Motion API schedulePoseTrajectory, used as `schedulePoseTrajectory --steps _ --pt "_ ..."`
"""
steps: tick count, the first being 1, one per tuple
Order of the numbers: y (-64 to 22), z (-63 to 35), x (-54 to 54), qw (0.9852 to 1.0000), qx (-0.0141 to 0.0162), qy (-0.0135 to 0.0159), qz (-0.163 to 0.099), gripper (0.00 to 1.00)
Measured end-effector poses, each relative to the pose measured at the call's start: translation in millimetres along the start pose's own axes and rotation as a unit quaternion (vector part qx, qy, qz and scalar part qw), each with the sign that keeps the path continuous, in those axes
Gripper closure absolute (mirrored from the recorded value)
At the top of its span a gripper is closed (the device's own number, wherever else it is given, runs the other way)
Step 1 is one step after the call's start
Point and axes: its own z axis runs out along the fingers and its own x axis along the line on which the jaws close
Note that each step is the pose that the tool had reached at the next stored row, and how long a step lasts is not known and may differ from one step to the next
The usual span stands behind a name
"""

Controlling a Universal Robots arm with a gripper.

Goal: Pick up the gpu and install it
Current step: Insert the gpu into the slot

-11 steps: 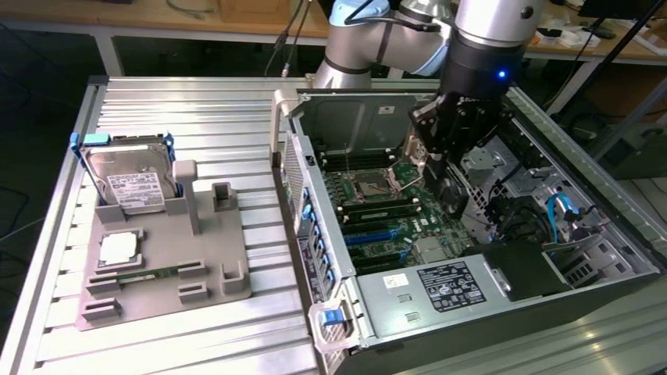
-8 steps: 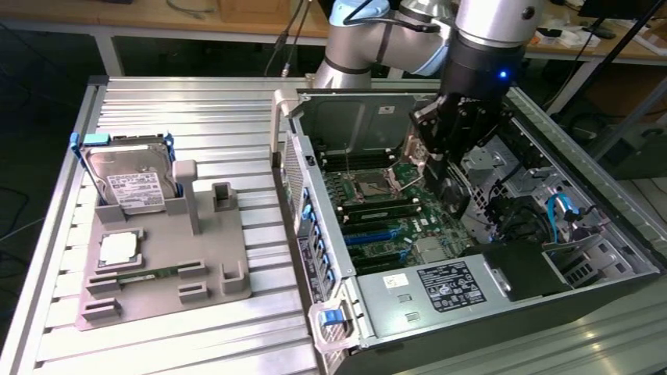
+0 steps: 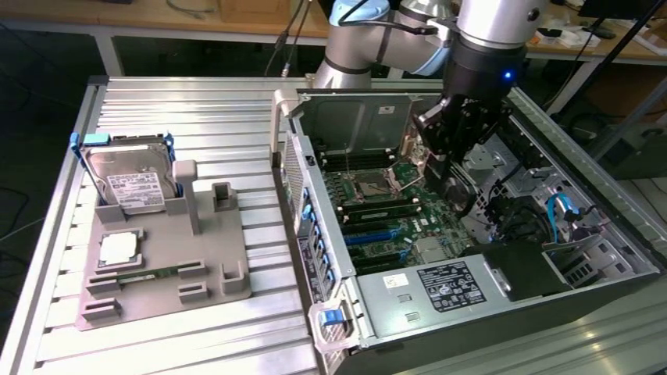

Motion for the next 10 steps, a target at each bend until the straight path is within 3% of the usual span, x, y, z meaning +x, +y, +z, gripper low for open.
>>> schedulePoseTrajectory --steps 10 --pt "-0.5 1.5 -5.1 0.9988 -0.0119 -0.0069 -0.047 0.73"
